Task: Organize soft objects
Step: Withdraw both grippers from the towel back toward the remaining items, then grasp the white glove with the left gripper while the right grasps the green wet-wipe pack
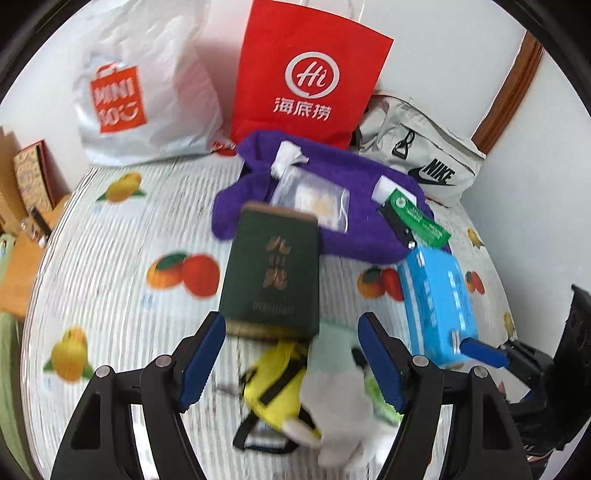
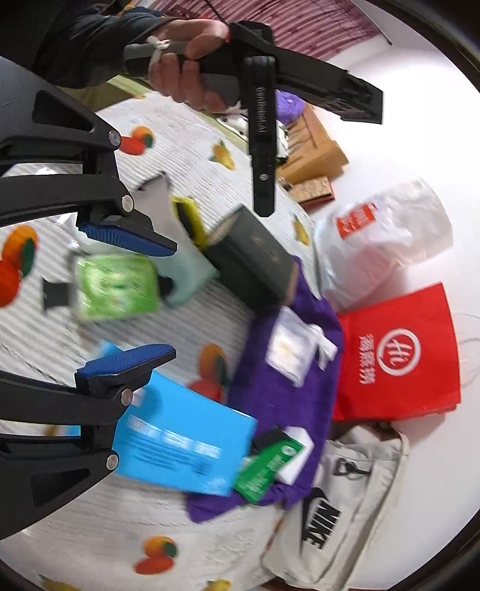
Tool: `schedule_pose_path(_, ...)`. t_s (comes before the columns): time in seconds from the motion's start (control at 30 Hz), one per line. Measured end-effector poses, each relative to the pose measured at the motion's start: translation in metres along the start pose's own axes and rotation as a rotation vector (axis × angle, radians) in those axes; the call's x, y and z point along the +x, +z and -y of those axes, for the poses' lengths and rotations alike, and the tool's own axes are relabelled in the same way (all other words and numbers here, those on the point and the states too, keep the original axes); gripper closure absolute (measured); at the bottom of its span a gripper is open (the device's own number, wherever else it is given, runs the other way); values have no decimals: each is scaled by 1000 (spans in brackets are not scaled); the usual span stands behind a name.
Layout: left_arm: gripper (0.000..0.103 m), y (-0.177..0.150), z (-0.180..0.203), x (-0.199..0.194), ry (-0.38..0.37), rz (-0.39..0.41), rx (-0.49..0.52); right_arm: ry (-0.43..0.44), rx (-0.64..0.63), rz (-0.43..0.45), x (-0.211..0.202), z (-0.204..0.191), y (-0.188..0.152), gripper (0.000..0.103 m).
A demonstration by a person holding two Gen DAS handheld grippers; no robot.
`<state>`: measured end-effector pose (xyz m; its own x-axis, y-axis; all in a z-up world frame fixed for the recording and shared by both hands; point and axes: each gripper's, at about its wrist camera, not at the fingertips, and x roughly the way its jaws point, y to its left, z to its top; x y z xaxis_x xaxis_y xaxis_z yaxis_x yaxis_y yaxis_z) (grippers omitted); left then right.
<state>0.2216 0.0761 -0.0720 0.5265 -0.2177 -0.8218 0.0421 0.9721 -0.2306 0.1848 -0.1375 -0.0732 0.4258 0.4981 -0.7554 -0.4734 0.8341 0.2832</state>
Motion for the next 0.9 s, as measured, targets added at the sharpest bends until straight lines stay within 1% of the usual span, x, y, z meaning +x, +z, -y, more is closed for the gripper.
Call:
schedule_pose_path(0.1,30,-18,-3,-5,5,-3,-1,23,0,-14,7,-7,-22,51)
schedule_pose_path(0.2,30,-35,-5,-5,-2,-11,-10,36,-2,-10,11,-11,-36,49)
schedule_pose_path(0.3,30,-52,-7,-1,-9,-28,-28,-15,-16,-12,20,-12,-46,45)
schedule_pose_path(0.4,30,-66,-12,0,-3,-35,-48,-18,-24,-25,31,-12,-53,45)
schedule_pose_path(0.47,30,-74,-17,-2,-8,-34,-68,-55,-21,-21,36,-12,-55,43)
schedule_pose_path(0.57,30,-84,-21,-4,-16,-30,-78,-72,-32,-8,43,-12,-57,39)
schedule_pose_path(0.7,30,-96,-23,-3,-8,-43,-78,-93,-24,-39,62,-11,-57,39)
schedule_pose_path(0.8,30,-101,-23,-3,-3,-43,-77,-78,0,-6,62,-9,-58,40)
schedule_pose_path(0.83,30,-103,-23,-2,-3,-41,-77,-71,1,0,62,-9,-59,48)
schedule_pose_path(0.87,30,-103,-22,-1,-6,-39,-77,-74,-3,0,62,-9,-58,51)
schedule_pose_path(0.9,30,-104,-21,0,-12,-38,-77,-81,-9,7,60,-10,-59,51)
